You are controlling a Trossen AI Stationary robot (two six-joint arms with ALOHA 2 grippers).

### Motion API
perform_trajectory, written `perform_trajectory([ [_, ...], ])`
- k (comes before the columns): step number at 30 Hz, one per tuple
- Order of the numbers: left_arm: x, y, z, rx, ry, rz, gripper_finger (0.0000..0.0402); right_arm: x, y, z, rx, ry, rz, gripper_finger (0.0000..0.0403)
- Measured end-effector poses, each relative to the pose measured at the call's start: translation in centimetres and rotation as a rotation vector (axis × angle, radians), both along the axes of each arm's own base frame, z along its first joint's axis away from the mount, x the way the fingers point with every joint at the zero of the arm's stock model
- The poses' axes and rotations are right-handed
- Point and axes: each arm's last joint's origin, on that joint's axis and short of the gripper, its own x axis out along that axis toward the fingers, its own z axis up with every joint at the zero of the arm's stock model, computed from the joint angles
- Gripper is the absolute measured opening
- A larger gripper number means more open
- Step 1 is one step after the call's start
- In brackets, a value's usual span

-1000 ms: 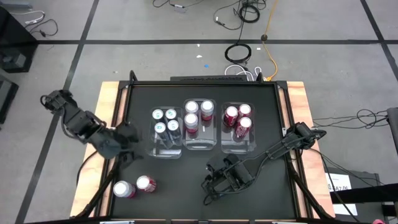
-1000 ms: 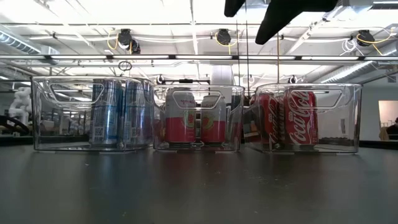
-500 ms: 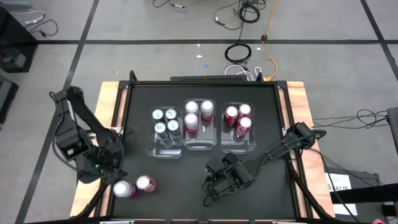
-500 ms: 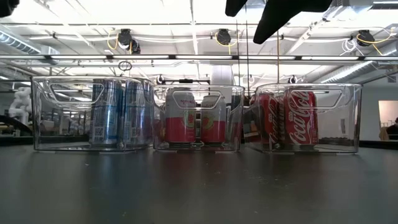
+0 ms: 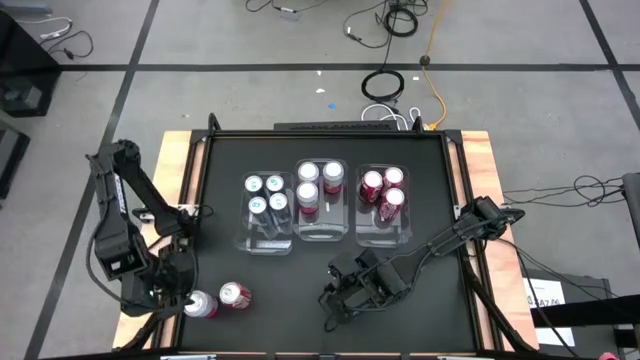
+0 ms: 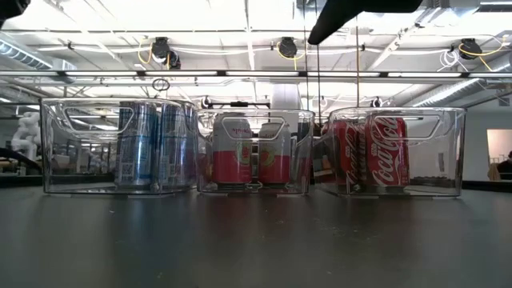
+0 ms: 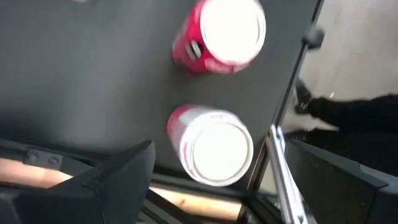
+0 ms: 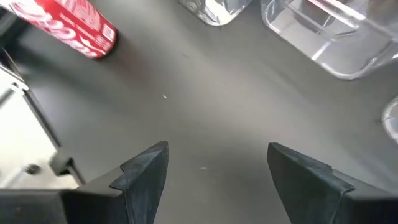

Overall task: Sort soda cans
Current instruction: Put the bottom left red and white soda can into the middle transparent bin

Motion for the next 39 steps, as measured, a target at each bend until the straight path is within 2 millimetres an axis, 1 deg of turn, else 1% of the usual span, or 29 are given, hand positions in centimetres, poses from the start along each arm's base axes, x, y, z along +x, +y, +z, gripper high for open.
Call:
perform_trajectory([
  [9,-0.3,-2.8,-2.2,0.039,0.032,-0.171,0.0366,0.3,0.2,0.2,0.093,-0.056,-0.119,0.0265],
  [15,-0.3,-4.2,-4.0,0.147,0.054,-0.273,0.0366,0.7,0.4,0.4,0.136,-0.102,-0.137,0.0265],
  [18,-0.2,-4.5,-4.7,0.216,0.077,-0.302,0.0366,0.9,0.5,0.5,0.154,-0.129,-0.136,0.0265],
  [34,0.3,-5.4,-6.4,0.308,0.086,-0.300,0.0366,0.9,0.5,0.6,0.135,-0.129,-0.106,0.0265],
  [39,1.2,-5.7,-7.3,0.352,0.091,-0.264,0.0366,0.9,0.5,0.6,0.117,-0.124,-0.082,0.0265],
])
